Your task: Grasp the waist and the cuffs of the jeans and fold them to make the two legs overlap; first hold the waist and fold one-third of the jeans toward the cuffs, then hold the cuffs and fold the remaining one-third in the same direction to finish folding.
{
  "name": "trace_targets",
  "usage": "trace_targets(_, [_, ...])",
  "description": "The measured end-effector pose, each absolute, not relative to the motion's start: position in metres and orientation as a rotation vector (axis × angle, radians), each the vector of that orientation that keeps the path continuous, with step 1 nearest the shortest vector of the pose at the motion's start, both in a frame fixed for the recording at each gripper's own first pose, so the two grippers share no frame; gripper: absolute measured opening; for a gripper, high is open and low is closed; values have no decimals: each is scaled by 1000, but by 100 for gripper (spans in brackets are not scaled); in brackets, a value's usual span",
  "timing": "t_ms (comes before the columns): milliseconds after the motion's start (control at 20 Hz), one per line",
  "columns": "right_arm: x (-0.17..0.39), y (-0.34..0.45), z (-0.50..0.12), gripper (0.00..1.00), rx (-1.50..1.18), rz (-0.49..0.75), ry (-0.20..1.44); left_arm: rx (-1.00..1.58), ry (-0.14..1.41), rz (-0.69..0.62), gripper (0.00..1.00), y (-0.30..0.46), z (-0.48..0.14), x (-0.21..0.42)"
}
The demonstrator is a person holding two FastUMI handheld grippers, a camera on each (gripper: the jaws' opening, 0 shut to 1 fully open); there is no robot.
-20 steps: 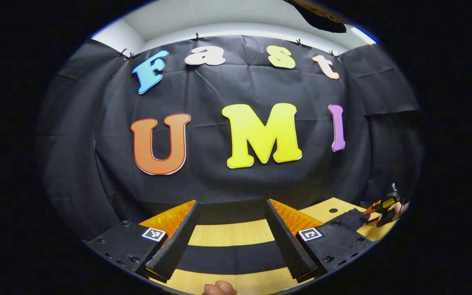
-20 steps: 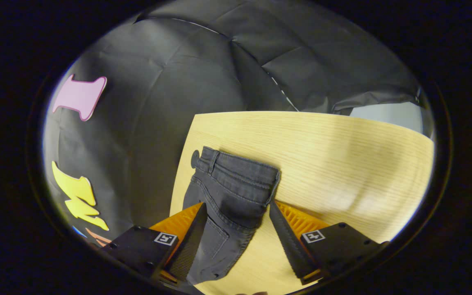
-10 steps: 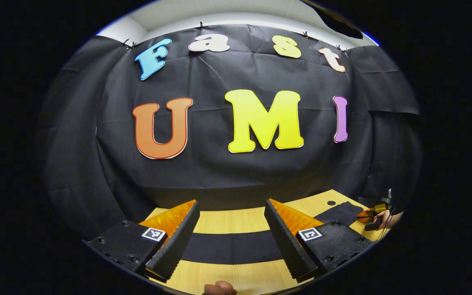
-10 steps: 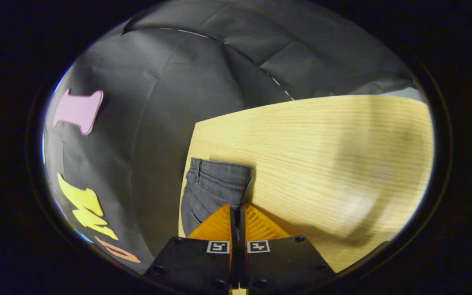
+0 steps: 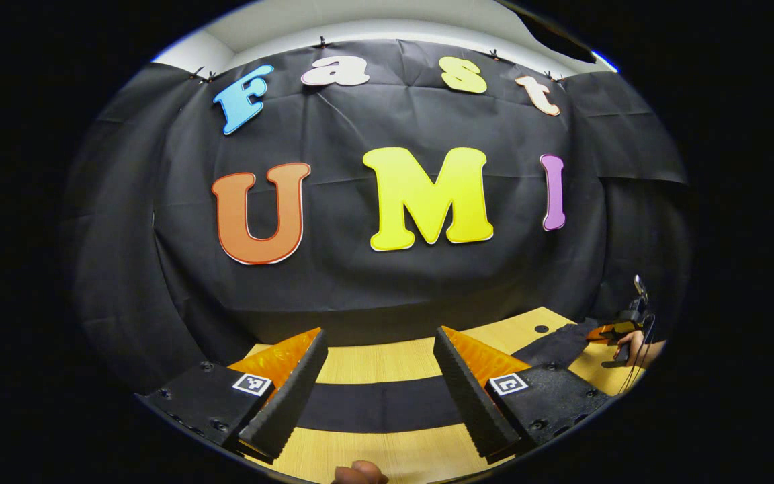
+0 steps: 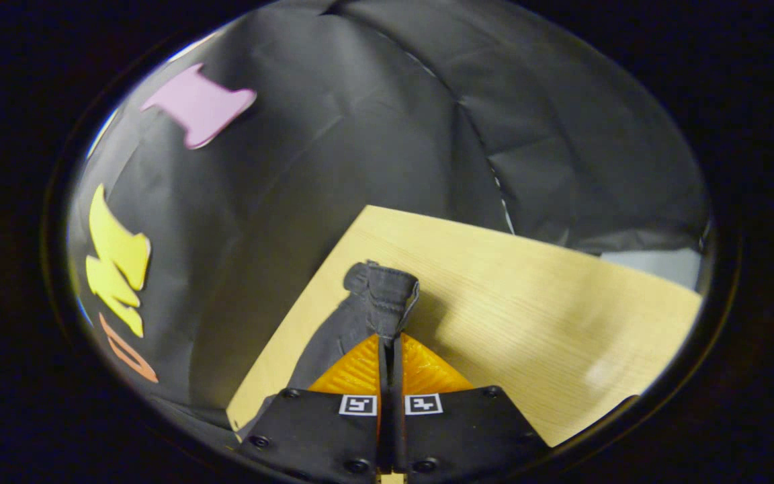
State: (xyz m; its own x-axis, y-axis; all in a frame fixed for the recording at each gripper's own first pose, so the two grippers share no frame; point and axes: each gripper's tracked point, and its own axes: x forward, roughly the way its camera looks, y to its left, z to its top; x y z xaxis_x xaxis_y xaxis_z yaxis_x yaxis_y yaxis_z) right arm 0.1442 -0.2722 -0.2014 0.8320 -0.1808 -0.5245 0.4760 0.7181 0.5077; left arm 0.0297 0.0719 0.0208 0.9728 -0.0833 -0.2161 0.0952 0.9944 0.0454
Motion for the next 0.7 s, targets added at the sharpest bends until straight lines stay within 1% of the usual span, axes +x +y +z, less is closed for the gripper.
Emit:
trace_targets(250, [158,-208,-142,1,323,-284,418,39,216,-57,100,88,18,21])
trace_targets(300, [158,-192,-131,1,279,-263,405,37,216,-49,94,92,19,19])
trace_targets(350, [158,-179,-122,5,242,-244,389,38,214,-37,94,98,18,15])
trace_targets(400, [150,-170,-112,1,208,-224,374,36,216,-20,94,104,18,12])
trace_targets(450, [144,-158,-103,1,171,-200,362,29,219,-7,100,109,16,9])
trace_targets(600, [133,-124,-91,1,14,-134,327,5,236,32,100,129,10,-8])
trace_targets(700, [124,-83,-81,1,-60,-65,300,-11,249,67,100,144,7,-19])
